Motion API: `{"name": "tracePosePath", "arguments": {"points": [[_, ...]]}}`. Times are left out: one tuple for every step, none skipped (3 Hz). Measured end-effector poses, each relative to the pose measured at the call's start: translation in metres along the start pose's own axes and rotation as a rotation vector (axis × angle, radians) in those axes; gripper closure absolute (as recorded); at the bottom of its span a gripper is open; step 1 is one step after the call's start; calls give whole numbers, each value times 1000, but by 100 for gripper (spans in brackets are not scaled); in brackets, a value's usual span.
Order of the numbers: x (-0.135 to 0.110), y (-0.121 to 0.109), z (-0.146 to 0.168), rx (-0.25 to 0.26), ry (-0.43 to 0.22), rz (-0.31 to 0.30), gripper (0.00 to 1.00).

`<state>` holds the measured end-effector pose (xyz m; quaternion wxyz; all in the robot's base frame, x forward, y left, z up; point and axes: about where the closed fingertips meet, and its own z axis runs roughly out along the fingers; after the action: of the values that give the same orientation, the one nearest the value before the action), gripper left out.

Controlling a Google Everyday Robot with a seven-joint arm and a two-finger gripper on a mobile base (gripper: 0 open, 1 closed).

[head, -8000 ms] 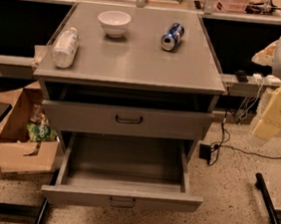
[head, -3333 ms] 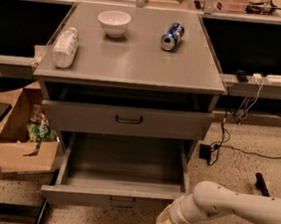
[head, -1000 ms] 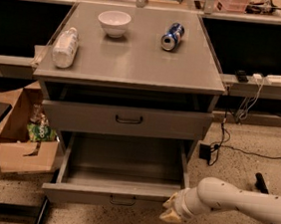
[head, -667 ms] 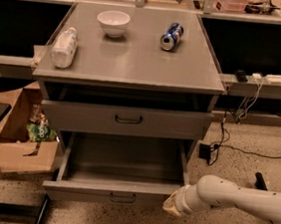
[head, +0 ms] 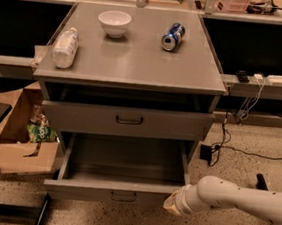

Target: Close middle drawer

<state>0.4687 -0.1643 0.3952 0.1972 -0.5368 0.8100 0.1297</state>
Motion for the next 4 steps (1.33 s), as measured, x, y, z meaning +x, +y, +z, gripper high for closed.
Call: {"name": "tracePosePath", "arguments": {"points": [[0,0,0,0,0,0,100],[-2,3,2,-8,-15,13,100],[-19,15,-1,-11,-53,101,100],[-30,18,-3,-5,-77,262,100]]}}
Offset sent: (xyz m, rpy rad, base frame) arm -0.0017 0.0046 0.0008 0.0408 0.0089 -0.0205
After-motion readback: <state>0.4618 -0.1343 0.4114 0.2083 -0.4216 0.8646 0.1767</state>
